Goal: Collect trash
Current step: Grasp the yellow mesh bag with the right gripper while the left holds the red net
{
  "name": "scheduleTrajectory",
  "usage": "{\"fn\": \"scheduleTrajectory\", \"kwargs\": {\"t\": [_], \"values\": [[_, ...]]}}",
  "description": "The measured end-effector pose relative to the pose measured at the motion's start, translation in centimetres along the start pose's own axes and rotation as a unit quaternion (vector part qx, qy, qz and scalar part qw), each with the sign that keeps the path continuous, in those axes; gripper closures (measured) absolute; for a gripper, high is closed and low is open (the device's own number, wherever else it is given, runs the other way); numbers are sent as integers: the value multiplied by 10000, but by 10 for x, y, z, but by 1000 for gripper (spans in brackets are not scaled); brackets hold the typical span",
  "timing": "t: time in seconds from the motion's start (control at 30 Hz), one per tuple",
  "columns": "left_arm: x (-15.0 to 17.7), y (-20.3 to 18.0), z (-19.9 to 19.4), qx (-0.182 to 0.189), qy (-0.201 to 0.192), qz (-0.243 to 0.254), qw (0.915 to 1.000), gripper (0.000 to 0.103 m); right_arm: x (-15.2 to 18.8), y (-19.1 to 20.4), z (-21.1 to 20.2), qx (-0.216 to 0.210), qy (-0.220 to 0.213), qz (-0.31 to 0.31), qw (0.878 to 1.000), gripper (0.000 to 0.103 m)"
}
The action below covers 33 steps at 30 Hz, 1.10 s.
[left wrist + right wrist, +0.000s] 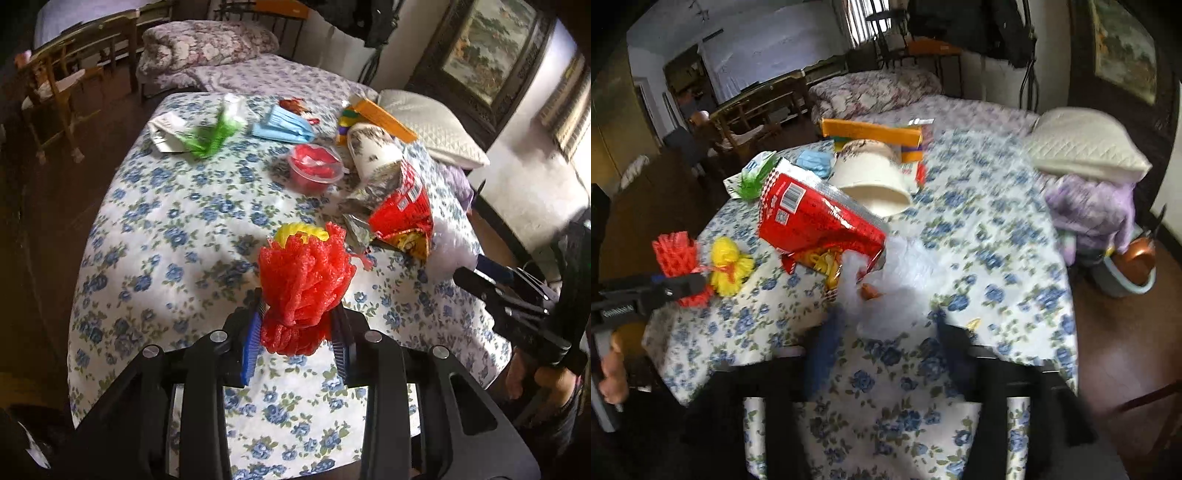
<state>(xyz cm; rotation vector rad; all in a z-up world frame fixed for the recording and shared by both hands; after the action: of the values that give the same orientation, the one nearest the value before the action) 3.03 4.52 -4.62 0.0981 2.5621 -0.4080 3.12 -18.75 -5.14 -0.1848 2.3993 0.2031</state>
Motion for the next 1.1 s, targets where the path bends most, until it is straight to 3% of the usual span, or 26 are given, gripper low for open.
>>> {"fn": "scheduleTrajectory", "kwargs": {"t": [0.2,0.27,0.4,0.67,0.8,1.1], "values": [[3,5,-13,267,-100,-132,9995,64,-1,-6,0,-61,-16,181,9998,32],[2,7,-21,334,-239,-229,9989,50,-1,-8,0,-44,-46,217,9997,32],[-3,11,-34,481,-503,-401,9968,39,-3,-10,-1,-20,-143,271,9995,25],[-1,20,-29,265,-358,-492,9978,38,-9,2,-24,-114,-715,163,9972,25],[0,42,-41,182,-565,-799,9950,38,-13,18,-34,-396,-887,-39,9953,25],[4,62,-44,2,-501,-1070,9930,38,-12,116,-8,-1449,-164,-898,9852,25]]}}
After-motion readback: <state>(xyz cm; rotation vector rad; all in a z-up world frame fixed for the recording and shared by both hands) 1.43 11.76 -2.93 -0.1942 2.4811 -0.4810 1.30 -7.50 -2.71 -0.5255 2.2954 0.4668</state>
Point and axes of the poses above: each gripper's, at about its wrist camera, not at the fingertips, and z roughly the way its jaws point, y to its left, x to its underside, the point moved 3 cm from there along z, roughly the way its jaws point, and after that the axes turned 3 degrees about -z, right-handed, at the moved point
